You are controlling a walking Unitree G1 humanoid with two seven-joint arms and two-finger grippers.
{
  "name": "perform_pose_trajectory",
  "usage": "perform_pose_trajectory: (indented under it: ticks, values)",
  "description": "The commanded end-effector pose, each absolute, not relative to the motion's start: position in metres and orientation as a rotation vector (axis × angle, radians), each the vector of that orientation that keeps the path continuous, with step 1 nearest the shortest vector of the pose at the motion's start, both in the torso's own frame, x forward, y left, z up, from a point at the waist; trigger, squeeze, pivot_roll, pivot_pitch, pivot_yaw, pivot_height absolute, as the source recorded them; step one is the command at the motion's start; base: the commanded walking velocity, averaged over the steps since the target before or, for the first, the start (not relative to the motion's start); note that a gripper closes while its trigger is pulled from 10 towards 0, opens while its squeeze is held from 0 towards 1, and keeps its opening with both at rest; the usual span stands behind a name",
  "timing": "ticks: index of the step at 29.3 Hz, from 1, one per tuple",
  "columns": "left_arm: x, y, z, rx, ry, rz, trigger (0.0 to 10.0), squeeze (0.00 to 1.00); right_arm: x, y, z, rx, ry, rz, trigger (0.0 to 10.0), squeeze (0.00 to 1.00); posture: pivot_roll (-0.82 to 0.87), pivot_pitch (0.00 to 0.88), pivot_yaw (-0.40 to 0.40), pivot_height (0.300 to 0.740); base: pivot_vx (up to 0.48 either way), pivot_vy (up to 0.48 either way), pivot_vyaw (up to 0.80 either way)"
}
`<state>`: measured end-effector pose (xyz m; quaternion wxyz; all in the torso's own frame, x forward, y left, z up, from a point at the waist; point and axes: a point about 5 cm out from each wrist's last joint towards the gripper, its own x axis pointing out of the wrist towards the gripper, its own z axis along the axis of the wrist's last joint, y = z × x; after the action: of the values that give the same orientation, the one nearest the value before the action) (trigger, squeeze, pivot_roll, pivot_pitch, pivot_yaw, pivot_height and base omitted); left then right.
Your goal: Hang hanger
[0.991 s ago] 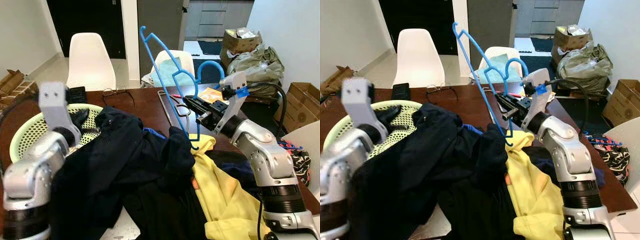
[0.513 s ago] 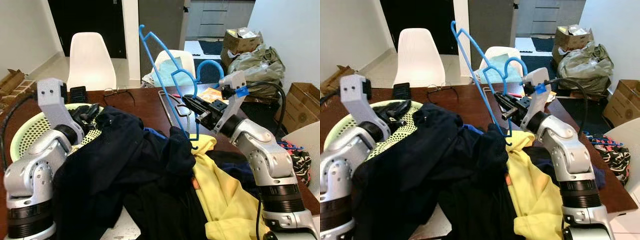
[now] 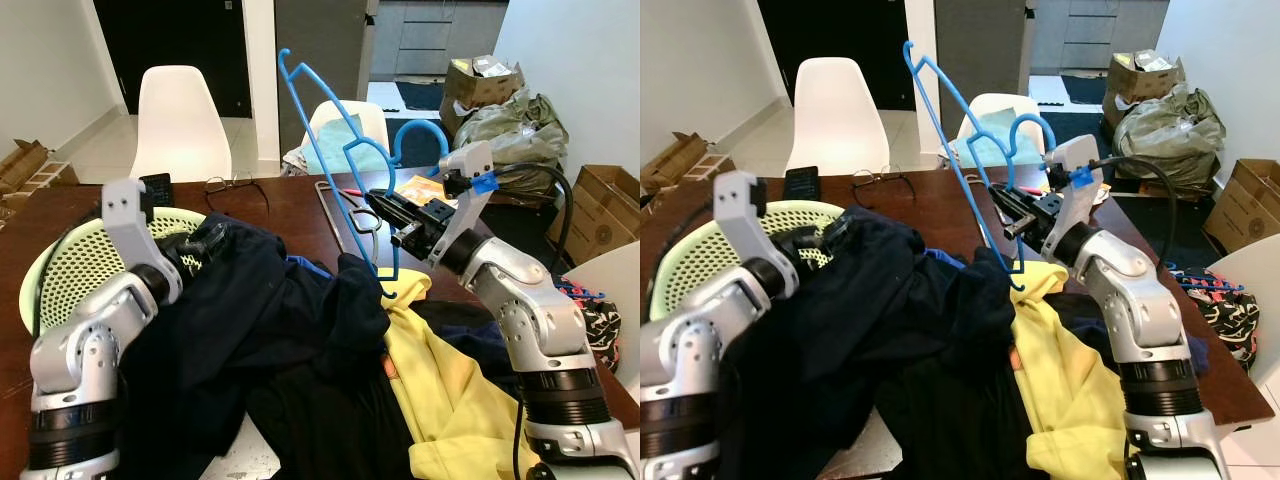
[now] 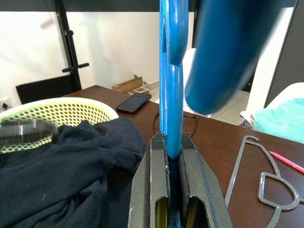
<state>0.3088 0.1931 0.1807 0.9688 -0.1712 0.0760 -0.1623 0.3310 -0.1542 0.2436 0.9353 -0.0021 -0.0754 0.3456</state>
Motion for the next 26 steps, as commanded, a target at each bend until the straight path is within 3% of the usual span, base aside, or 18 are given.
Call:
perform_pose_trajectory:
  ticks: [1,2,3,9,10,26]
  values:
    - [0.306,0.191,0.168,-0.362,0.227,-0.361,10.0,1.0,0.329,-0.154,0.248,-0.016,-0.168,0.709,10.0,0.0,-0.03,0.0,-0.003,0.74,0.0,0.0,0.0]
    - [0.306,0.191,0.167,-0.363,0.23,-0.364,10.0,1.0,0.329,-0.154,0.248,-0.017,-0.168,0.709,10.0,0.0,-0.03,0.0,-0.003,0.74,0.0,0.0,0.0]
    - [0.305,0.19,0.165,-0.341,0.246,-0.371,10.0,0.0,0.329,-0.154,0.249,-0.017,-0.169,0.707,10.0,0.0,-0.03,0.0,-0.003,0.74,0.0,0.0,0.0]
    - [0.303,0.189,0.161,-0.308,0.268,-0.385,10.0,0.0,0.329,-0.155,0.249,-0.018,-0.17,0.704,10.0,0.0,-0.03,0.0,-0.003,0.74,0.0,0.0,0.0]
    - [0.303,0.192,0.16,-0.277,0.27,-0.364,0.0,0.0,0.329,-0.155,0.249,-0.018,-0.17,0.707,10.0,0.0,-0.04,0.0,-0.003,0.74,0.0,0.0,0.0]
    - [0.306,0.219,0.182,-0.194,0.192,-0.221,0.0,0.0,0.331,-0.152,0.251,-0.013,-0.178,0.713,10.0,0.0,-0.03,0.0,-0.008,0.74,0.0,0.0,0.0]
